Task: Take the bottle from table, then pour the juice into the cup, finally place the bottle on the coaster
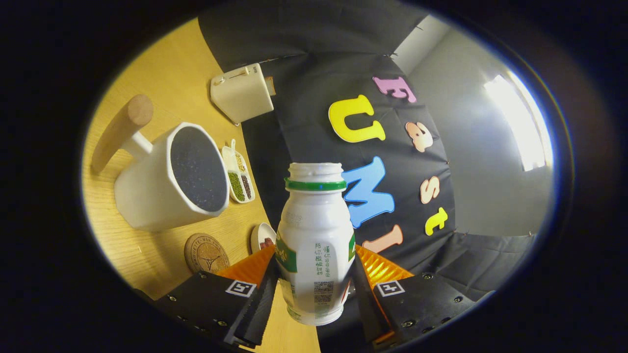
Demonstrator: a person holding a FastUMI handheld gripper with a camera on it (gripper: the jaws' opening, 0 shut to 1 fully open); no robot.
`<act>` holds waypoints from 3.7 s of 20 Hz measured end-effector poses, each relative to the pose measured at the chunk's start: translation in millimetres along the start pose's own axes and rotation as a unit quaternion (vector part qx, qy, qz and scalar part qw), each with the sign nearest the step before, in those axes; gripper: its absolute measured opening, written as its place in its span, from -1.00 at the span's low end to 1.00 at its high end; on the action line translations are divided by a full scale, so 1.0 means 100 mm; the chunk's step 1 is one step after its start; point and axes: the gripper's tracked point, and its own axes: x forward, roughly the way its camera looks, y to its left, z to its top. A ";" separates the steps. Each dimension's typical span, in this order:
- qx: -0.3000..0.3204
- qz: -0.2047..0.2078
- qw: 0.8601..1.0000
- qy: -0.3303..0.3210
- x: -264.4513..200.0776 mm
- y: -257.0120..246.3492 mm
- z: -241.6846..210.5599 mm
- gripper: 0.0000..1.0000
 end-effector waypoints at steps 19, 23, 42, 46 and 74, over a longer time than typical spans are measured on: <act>-0.134 -0.010 0.991 -0.007 -0.01 -0.03 0.14 0.48; -0.150 -0.012 0.989 -0.009 -0.01 -0.05 0.15 0.48; -0.190 -0.026 0.981 -0.011 0.01 -0.18 0.13 0.48; -0.195 -0.030 0.980 -0.012 0.00 -0.24 0.13 0.48; -0.232 -0.049 0.971 -0.019 0.01 -0.51 0.21 0.48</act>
